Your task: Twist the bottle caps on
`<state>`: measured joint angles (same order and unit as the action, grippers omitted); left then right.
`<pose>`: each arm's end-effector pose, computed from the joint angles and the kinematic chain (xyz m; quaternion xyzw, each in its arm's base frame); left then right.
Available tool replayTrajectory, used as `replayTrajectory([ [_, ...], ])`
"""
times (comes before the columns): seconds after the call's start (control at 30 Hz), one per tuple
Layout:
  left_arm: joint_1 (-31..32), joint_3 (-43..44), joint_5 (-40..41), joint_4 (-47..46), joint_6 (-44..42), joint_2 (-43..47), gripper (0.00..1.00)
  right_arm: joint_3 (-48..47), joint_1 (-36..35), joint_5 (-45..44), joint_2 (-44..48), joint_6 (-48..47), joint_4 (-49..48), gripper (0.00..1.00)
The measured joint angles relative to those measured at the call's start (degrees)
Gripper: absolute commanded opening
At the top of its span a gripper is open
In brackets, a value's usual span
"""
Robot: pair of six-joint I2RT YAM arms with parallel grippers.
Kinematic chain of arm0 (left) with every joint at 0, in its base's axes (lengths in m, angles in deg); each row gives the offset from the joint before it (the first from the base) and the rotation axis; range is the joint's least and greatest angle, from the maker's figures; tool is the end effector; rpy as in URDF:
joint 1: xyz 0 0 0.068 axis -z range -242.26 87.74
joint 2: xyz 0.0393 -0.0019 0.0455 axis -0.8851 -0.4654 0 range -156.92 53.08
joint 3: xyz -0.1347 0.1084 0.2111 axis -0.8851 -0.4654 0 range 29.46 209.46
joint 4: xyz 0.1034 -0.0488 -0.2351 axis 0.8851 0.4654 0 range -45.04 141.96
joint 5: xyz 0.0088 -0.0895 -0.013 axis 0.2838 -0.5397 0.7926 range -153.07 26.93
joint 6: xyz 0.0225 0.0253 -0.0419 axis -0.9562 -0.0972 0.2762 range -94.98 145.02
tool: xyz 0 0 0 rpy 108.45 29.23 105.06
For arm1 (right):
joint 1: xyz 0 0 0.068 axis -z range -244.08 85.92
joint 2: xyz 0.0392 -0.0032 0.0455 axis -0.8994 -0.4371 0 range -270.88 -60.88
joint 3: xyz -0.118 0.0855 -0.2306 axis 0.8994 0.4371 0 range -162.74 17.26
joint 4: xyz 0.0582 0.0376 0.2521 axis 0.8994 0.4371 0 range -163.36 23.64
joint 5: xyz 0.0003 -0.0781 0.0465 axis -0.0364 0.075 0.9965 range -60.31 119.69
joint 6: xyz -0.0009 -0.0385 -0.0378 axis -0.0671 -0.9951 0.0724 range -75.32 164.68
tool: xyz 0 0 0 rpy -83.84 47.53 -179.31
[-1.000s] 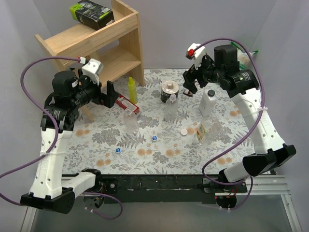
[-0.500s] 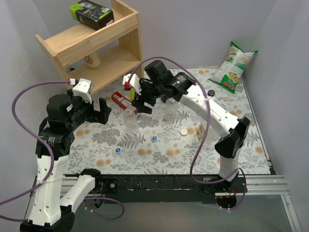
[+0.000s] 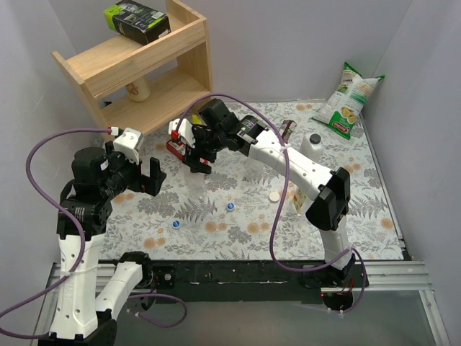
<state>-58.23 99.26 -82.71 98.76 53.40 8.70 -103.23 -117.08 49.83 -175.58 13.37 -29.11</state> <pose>0.1201 -0.0204 0.4065 -0.0931 0.8457 -0.2815 0.4438 0.2623 0.3685 0.3709 -0.6514 0.6063 0.2352 0.3908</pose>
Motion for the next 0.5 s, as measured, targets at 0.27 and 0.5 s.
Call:
replayTrajectory([
  [0.27, -0.6, 0.0, -2.7, 0.5, -0.2, 0.0, 0.98, 0.4, 0.0, 0.6, -1.2, 1.8, -3.2, 0.66],
  [0.5, -0.6, -0.2, -3.9, 1.5, -0.6, 0.0, 0.98, 0.4, 0.0, 1.3, -3.3, 3.6, -4.6, 0.62],
])
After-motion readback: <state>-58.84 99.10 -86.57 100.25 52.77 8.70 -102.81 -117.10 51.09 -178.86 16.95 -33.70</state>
